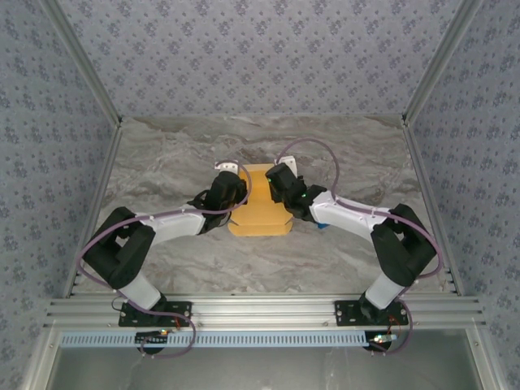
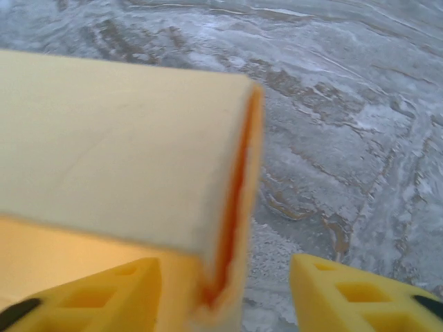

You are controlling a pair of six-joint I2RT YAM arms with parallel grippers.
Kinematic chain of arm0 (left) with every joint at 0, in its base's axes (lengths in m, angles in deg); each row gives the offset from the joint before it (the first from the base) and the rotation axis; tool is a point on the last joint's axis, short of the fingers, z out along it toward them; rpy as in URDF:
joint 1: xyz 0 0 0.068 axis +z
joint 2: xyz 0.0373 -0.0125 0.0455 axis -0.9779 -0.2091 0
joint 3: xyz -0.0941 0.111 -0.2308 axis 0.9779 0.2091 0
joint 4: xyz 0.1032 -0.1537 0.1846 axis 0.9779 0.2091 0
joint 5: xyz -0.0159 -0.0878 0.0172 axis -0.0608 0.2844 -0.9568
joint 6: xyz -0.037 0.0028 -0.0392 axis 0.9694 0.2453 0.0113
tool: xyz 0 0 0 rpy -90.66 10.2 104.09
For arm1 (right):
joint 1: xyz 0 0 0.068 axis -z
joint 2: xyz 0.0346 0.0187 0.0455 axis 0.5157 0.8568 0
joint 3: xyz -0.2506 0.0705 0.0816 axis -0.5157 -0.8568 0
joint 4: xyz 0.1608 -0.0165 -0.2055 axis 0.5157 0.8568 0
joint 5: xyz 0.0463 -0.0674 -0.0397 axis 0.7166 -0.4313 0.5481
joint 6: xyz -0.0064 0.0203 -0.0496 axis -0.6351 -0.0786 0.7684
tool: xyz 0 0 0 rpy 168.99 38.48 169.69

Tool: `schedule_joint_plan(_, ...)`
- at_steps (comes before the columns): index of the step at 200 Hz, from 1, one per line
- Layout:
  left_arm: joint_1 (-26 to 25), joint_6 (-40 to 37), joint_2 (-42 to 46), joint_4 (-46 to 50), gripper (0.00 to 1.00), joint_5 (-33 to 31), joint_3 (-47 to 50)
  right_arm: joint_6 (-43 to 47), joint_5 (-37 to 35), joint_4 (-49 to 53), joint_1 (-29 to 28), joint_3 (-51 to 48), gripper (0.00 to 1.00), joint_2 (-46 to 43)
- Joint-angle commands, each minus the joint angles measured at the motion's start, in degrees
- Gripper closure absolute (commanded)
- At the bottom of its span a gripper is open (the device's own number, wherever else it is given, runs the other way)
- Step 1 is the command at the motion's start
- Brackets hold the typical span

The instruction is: Fold the paper box

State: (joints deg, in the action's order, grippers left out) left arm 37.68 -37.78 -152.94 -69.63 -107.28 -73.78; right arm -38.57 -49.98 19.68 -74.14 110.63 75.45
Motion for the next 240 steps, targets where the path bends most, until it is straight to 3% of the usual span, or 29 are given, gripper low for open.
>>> schedule_joint_plan(1, 0.0, -0.4, -0.1, 0.1, 0.95, -1.2, -1.8, 0.7, 5.1, 0.1, 0.2, -0.9, 0.34, -2.6)
schedule_joint_plan(16, 0.2, -0.7, 0.2, 0.6, 0.95, -1.2, -1.9, 1.4, 7.4, 1.1, 0.2, -1.2, 0.27, -4.3)
schedule_joint_plan(48, 1.6, -2.5, 2.0, 4.9, 0.95, -0.1, -2.6, 4.5, 12.1, 4.7, 0.3, -3.3, 0.24, -12.6)
schedule_joint_plan(83, 5.2, -6.0, 4.1, 23.1, 0.95, 9.4, -8.3, 6.5, 20.4, 6.2, 5.4, -4.6, 0.23, -21.5)
schedule_joint_plan(123, 7.8, -11.9, 3.2, 45.7, 0.94, 20.1, -15.9, 6.6, 27.7, 4.0, 12.4, -5.3, 0.23, -20.9)
schedule_joint_plan(172, 9.2, -19.2, -4.3, 61.1, 0.93, 25.6, -23.8, 5.0, 30.2, 1.7, 12.7, -5.9, 0.24, -17.1)
schedule_joint_plan(240, 9.3, -29.5, -21.1, 78.2, 0.9, 25.3, -39.5, 4.9, 26.2, 3.0, 12.8, -11.3, 0.24, -18.5)
